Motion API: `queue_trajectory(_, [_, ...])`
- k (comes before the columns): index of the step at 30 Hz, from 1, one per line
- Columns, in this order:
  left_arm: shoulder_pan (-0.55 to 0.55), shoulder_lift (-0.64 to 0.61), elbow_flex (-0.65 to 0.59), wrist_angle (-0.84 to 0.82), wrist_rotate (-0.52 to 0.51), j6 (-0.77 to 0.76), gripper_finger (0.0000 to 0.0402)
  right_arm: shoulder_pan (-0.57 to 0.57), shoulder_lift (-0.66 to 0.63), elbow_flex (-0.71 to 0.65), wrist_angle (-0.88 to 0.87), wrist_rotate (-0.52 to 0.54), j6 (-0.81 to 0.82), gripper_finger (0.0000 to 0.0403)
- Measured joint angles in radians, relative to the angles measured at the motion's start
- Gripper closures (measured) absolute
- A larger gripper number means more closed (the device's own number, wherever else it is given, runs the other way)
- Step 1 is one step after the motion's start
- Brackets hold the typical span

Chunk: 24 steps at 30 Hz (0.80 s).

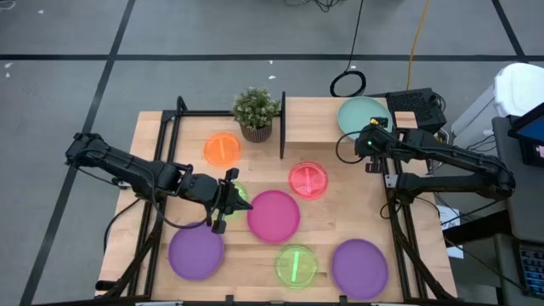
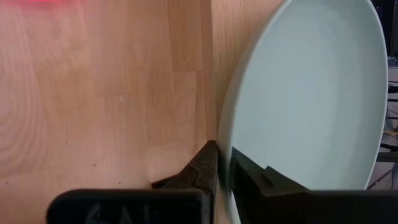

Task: Place and stack plates onto a shelf
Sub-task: Put the top green plate on the shelf, then put the top light green plate on the shelf

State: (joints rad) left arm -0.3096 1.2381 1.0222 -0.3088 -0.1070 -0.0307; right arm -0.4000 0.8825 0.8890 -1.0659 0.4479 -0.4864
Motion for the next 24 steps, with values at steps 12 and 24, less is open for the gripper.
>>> queue_trajectory(12, [0.000, 0.000, 0.000, 0.000, 0.000, -0.004, 0.0398, 0.000, -0.020, 0.000, 0.022, 0.017, 0.007, 0.0283])
queue_trajectory(24, [0.000, 0.000, 0.000, 0.000, 0.000, -0.004, 0.0398, 0.038, -0.109, 0.000, 0.022, -0.091, 0.172, 0.0225])
